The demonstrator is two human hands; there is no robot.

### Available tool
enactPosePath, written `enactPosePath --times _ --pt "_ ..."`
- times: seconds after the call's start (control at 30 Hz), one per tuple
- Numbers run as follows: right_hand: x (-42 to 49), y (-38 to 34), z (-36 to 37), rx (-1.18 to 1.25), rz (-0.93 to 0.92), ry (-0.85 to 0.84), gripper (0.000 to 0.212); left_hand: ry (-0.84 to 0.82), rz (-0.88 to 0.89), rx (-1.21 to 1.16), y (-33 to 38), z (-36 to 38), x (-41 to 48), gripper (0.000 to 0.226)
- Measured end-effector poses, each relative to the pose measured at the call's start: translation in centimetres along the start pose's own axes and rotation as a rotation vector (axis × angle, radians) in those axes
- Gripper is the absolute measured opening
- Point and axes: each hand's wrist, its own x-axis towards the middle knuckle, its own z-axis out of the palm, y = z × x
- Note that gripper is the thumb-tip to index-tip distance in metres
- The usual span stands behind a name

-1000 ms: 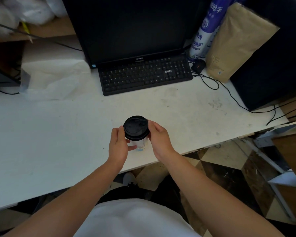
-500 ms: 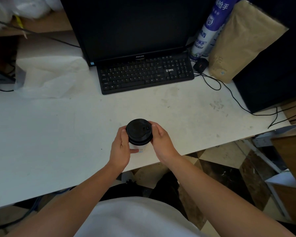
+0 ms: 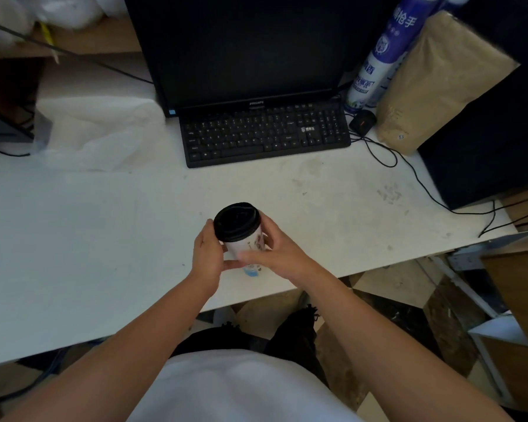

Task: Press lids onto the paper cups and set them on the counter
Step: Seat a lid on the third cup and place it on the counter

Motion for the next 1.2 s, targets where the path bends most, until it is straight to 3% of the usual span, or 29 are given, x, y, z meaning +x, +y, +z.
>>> enactPosePath --times 0.07,0.13,0.23,0.3,0.37,0.43,0.5,0.67,0.87,1.07,1.2 --pt "0.1 0.0 0.2 -0.08 0.005 0.058 0.093 -0.031 -0.057 0.0 0.3 0.0 -0.1 0.039" --pt "0.4 -0.2 0.1 -0.155 0.023 0.123 0.09 -0.075 -0.09 0.031 0.4 0.0 -0.1 0.042" --pt "0.6 -1.2 -0.2 -0.242 0.038 0.156 0.081 -0.045 0.072 0.182 -0.2 -0.9 0.9 0.043" --pt "0.7 -2.1 -0.7 -0.317 0.024 0.174 0.08 0.072 0.379 0.56 -1.4 -2.8 2.3 0.039" --pt "0.6 -3.2 -0.9 -0.431 0.002 0.182 0.082 0.117 0.541 1.03 -3.0 -5.2 4.1 0.059" --pt "0.7 -4.3 -1.2 -0.59 -0.025 0.179 0.085 0.086 0.452 1.346 -4.4 -7.1 5.5 0.086" --pt "0.7 -5.4 -1.6 -0.79 -0.05 0.168 0.088 0.054 0.354 1.518 -5.6 -8.2 6.5 0.101" --pt "0.5 -9.4 -2.2 -1.4 -0.111 0.139 0.086 0.102 0.459 1.526 -7.4 -9.5 6.7 0.099" --pt "-1.1 -16.2 -3.1 -1.931 -0.216 0.154 0.08 0.167 0.515 1.536 -8.2 -9.5 7.1 0.092" --pt "-2.9 -21.5 -1.0 -2.327 -0.085 0.136 0.077 0.202 0.564 1.526 -8.6 -9.6 7.1 0.09" --pt "-2.9 -22.4 0.4 -2.504 0.05 0.12 0.063 0.223 0.572 1.52 -8.7 -9.4 7.2 0.091"
